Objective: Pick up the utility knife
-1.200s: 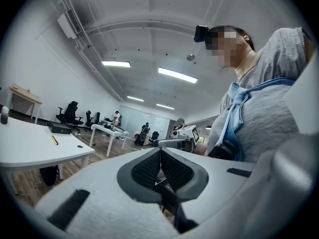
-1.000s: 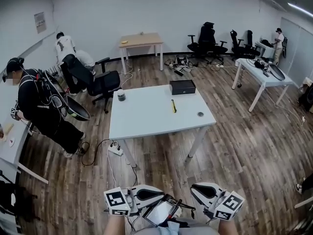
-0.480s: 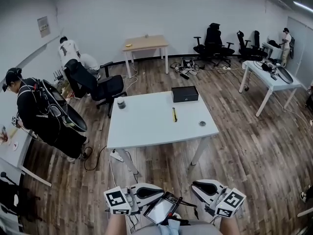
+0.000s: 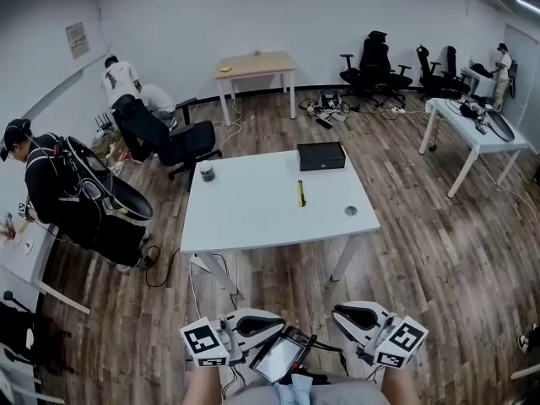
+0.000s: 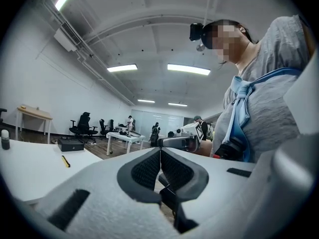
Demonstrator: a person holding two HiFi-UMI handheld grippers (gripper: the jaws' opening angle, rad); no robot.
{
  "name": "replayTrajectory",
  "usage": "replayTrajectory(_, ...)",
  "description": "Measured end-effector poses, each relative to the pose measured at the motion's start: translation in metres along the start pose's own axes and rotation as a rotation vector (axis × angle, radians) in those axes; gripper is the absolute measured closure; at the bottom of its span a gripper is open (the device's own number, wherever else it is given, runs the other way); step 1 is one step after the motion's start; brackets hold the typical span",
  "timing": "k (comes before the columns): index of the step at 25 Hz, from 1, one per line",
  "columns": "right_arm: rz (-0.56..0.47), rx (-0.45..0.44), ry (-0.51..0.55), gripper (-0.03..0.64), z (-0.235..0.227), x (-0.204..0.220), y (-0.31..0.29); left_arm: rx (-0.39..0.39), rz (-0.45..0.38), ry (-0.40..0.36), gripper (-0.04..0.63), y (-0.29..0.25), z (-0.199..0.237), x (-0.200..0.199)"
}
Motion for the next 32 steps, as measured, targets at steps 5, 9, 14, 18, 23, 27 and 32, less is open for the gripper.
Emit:
replayTrajectory(5, 0.013, -0.025, -0.003, 0.588, -0.004, 0.003, -0.006, -0.031, -0.011, -0.001, 0.577, 0.000, 0.010, 0.000)
replayTrajectory(9, 0.014, -0.033, 0.002, 0.588, -0.010, 0.001, -0.011, -0.036, -0.024, -0.012, 0.577, -0.004, 0.019, -0.004)
replayTrajectory(14, 0.017, -0.025, 0.003, 0.588, -0.027, 0.004, -0.024, -0.024, -0.019, -0.014, 0.577, -0.008, 0.041, -0.003)
replayTrajectory(18, 0.024, -0.013, -0.004, 0.588, -0.042, 0.003, -0.041, -0.015, -0.012, -0.010, 0.577, -0.007, 0.065, -0.007)
replayTrajectory(23, 0.021, -0.013, 0.001, 0.588, -0.062, -0.003, -0.068, -0.014, -0.029, -0.021, 0.577, -0.004, 0.101, -0.019)
replayTrajectory(27, 0.022, -0.004, -0.012, 0.588, -0.081, -0.005, -0.098, -0.013, -0.025, -0.009, 0.577, 0.007, 0.135, -0.022)
replayTrajectory(32, 0.035, -0.006, 0.001, 0.588, -0.108, -0.014, -0.142, -0.016, -0.040, -0.016, 0.577, 0.019, 0.183, -0.040)
Point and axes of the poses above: the fingertips, and each gripper's own axes: y backward along the fingers, z to its left, x out of its underside, the point moved 4 cm from there along y, backward along the fingers, and after that the axes turned 4 degrees about y, right-handed, at the moved point
